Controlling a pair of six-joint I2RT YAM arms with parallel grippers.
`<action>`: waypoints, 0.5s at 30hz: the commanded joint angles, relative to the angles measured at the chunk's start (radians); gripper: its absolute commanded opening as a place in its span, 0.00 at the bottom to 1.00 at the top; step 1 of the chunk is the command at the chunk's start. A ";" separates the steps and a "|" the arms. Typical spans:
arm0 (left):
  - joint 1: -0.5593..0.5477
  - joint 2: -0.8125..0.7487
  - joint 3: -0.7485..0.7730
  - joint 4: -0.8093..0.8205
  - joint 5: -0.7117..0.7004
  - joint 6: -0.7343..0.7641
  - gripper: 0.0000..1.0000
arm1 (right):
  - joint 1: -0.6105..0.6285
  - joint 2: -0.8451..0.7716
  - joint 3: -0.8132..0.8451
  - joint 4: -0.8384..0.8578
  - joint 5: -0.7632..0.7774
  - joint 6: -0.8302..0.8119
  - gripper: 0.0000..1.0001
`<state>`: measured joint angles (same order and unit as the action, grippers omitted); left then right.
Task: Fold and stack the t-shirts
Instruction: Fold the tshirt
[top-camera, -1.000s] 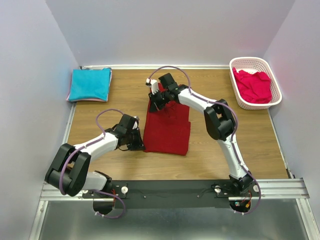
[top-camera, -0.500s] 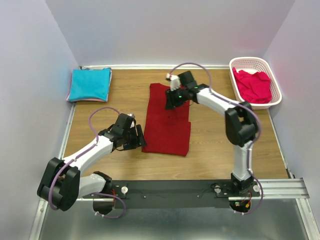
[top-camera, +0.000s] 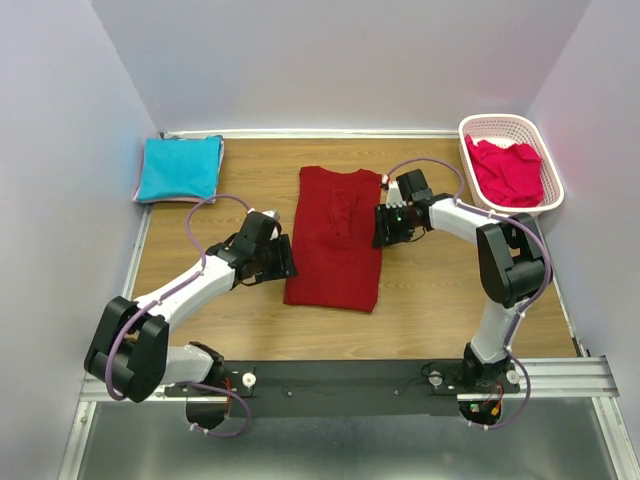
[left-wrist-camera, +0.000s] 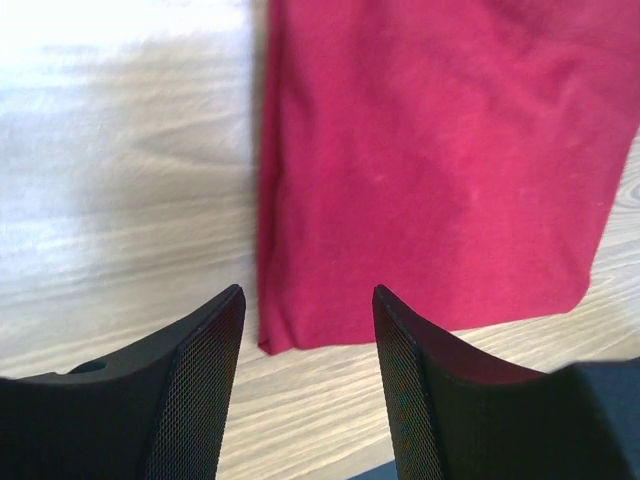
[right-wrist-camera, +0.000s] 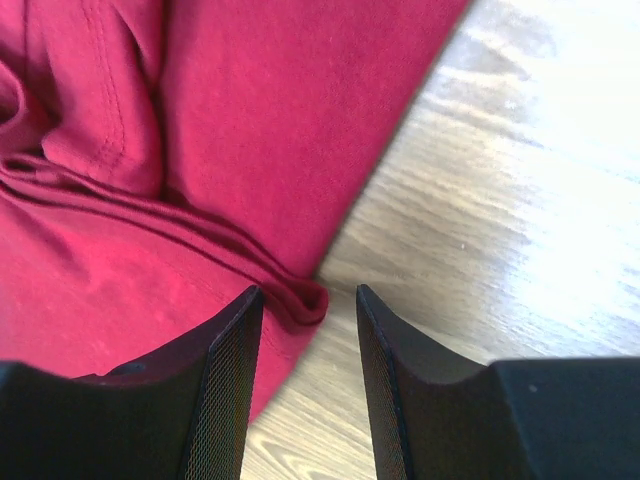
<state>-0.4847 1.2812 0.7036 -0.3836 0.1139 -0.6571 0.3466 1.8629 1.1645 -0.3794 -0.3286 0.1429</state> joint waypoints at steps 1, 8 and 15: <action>-0.011 -0.002 0.031 0.008 -0.062 0.039 0.62 | -0.009 0.001 -0.025 0.053 0.005 0.021 0.50; -0.011 0.030 0.020 0.025 -0.056 0.043 0.61 | -0.009 0.001 -0.020 0.057 -0.064 0.004 0.21; -0.011 0.035 0.023 0.025 -0.059 0.048 0.60 | -0.009 -0.031 -0.020 0.056 -0.095 0.004 0.00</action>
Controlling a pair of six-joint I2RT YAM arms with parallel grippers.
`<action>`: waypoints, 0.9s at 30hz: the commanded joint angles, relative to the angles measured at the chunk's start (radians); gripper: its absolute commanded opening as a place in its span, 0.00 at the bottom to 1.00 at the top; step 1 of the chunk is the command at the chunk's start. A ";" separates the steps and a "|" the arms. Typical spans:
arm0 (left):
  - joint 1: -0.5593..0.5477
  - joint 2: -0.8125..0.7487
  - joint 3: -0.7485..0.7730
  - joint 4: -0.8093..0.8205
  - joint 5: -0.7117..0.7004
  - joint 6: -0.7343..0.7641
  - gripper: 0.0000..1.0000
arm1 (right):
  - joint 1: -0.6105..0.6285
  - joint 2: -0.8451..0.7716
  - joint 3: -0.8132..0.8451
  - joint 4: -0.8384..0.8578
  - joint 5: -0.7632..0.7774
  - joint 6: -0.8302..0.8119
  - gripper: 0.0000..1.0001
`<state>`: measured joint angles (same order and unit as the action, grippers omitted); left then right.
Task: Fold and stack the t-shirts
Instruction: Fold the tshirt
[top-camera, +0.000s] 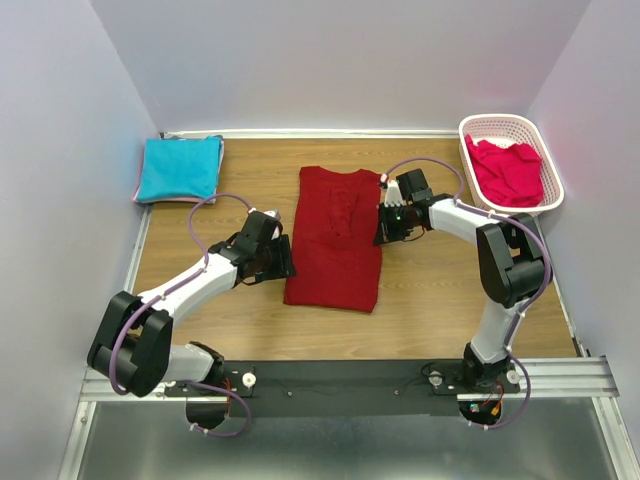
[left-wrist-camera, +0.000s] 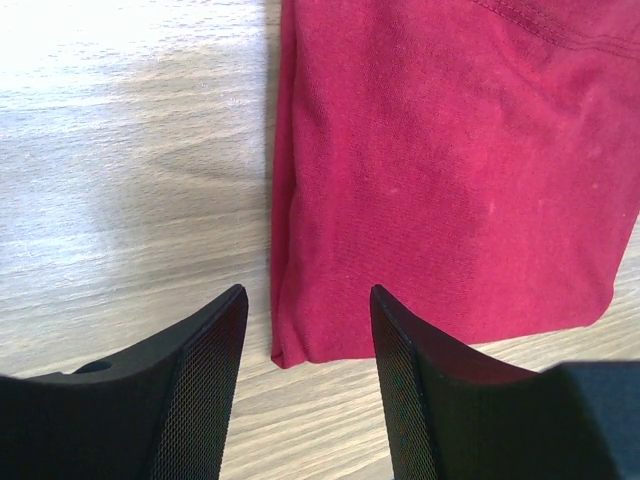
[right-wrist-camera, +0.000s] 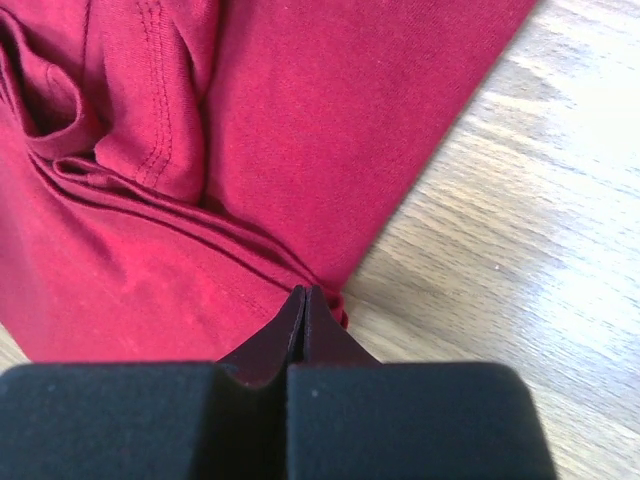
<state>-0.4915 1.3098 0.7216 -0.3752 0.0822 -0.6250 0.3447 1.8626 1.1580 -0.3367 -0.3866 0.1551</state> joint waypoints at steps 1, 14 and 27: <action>-0.004 0.008 0.006 0.018 -0.025 0.016 0.60 | -0.007 -0.032 -0.015 0.013 -0.035 -0.008 0.00; -0.004 0.009 0.004 0.012 -0.030 0.018 0.58 | -0.006 -0.031 0.080 0.016 -0.090 -0.049 0.01; -0.004 -0.011 -0.008 -0.002 -0.059 0.016 0.54 | -0.006 0.095 0.138 0.051 -0.054 -0.132 0.01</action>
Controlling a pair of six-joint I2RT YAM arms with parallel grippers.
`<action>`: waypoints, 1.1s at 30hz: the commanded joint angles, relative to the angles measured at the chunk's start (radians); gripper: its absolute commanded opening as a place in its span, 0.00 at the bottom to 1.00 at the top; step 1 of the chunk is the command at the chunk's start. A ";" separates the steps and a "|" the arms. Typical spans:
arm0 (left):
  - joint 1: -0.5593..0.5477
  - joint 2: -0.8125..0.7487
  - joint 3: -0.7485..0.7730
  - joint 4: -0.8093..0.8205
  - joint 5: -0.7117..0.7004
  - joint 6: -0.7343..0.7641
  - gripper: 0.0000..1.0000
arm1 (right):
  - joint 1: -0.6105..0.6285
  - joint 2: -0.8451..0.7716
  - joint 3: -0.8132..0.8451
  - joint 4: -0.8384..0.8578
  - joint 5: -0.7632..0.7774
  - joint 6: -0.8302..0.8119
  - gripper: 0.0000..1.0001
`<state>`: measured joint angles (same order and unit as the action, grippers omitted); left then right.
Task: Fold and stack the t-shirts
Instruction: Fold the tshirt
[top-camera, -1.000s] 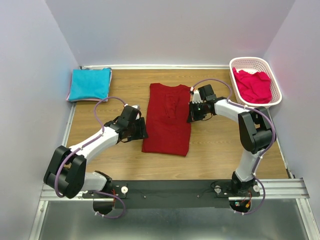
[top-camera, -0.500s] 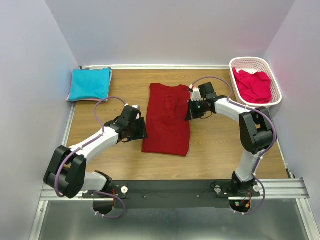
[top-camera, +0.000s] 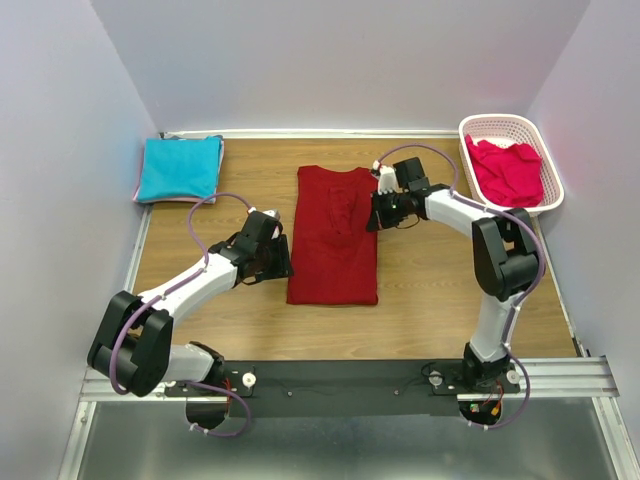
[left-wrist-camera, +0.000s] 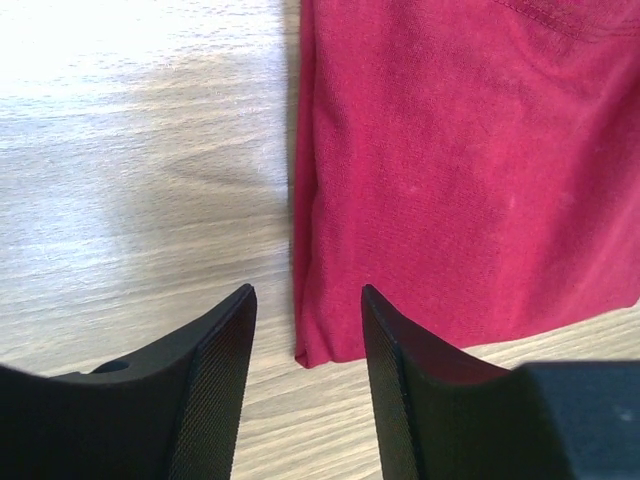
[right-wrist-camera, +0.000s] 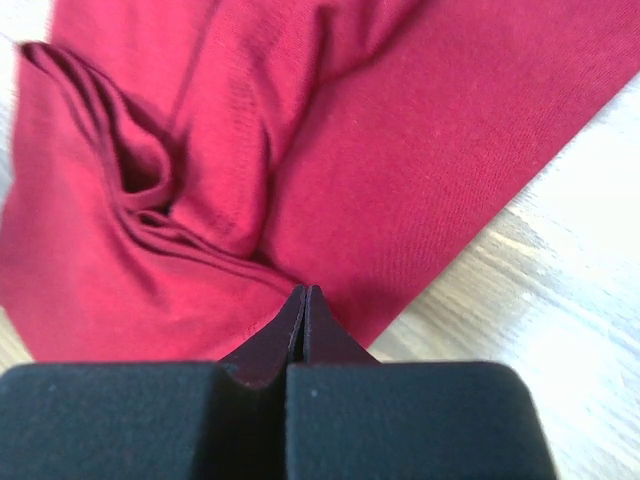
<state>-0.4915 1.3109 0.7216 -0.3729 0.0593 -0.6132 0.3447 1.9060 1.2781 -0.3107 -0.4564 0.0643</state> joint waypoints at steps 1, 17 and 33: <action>-0.004 -0.007 -0.008 -0.003 -0.038 0.003 0.53 | -0.006 0.057 0.017 0.027 0.024 -0.043 0.01; 0.019 0.149 0.157 0.114 -0.147 0.055 0.55 | -0.006 0.035 -0.011 0.042 0.107 0.011 0.27; 0.018 0.406 0.387 0.097 -0.202 0.151 0.59 | -0.006 -0.114 -0.168 0.024 0.239 0.236 0.60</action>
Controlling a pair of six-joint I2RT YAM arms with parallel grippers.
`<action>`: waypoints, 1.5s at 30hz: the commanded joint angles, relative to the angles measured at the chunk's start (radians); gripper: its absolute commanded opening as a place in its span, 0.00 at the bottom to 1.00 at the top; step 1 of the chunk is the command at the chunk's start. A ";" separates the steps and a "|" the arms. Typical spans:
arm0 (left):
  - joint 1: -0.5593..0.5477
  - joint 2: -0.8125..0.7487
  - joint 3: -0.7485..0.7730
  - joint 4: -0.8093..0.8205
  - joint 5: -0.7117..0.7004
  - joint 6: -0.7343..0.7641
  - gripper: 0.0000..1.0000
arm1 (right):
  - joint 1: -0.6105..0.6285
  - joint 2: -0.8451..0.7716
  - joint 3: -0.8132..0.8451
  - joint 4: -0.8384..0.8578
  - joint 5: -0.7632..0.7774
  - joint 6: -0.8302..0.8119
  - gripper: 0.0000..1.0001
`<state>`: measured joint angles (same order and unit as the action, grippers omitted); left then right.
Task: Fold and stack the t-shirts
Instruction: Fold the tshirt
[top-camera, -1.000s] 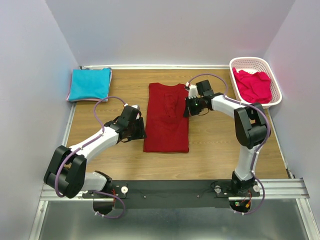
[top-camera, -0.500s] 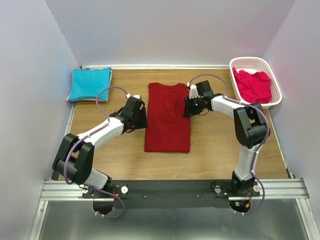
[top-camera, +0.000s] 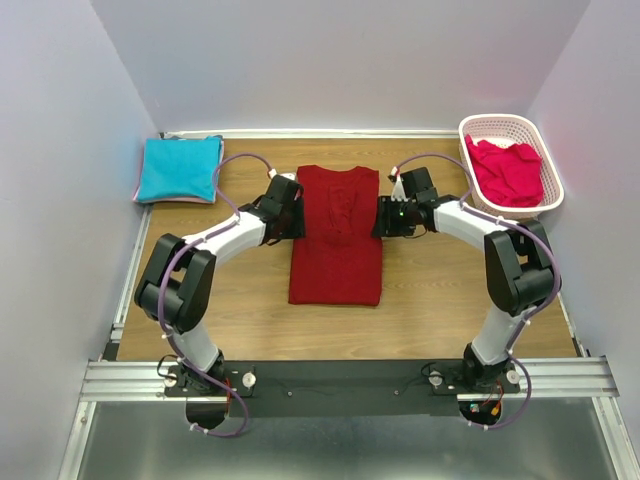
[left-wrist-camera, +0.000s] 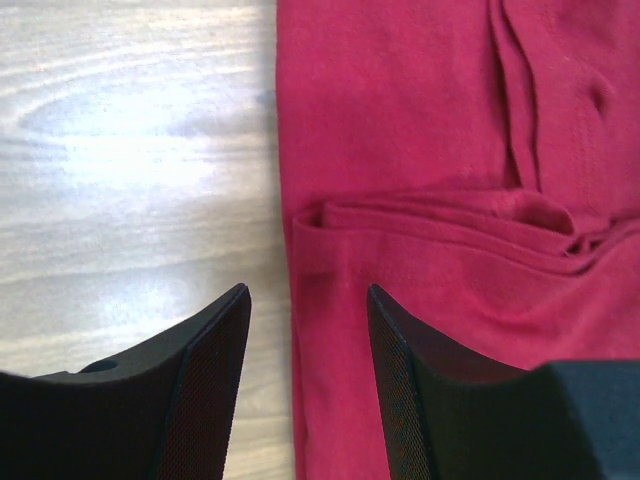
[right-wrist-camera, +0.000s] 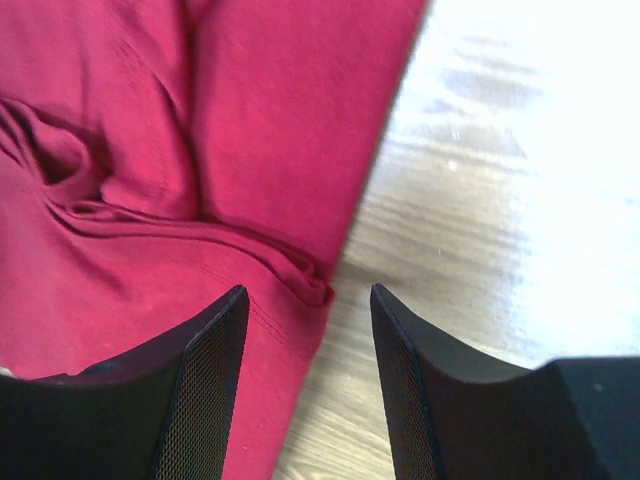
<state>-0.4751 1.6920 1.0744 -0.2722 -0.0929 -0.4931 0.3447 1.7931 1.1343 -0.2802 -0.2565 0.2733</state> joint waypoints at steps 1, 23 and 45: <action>0.001 0.035 0.038 -0.007 -0.048 0.031 0.58 | -0.006 0.005 -0.025 -0.007 0.020 0.024 0.59; 0.001 0.109 0.050 0.007 -0.050 0.007 0.13 | -0.006 0.063 0.030 -0.007 -0.138 -0.054 0.01; 0.053 0.057 -0.063 0.083 -0.048 -0.085 0.00 | -0.016 0.207 0.105 0.056 -0.055 -0.223 0.01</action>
<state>-0.4355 1.7821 1.0397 -0.2070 -0.1200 -0.5526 0.3401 1.9499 1.2259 -0.2485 -0.3592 0.0952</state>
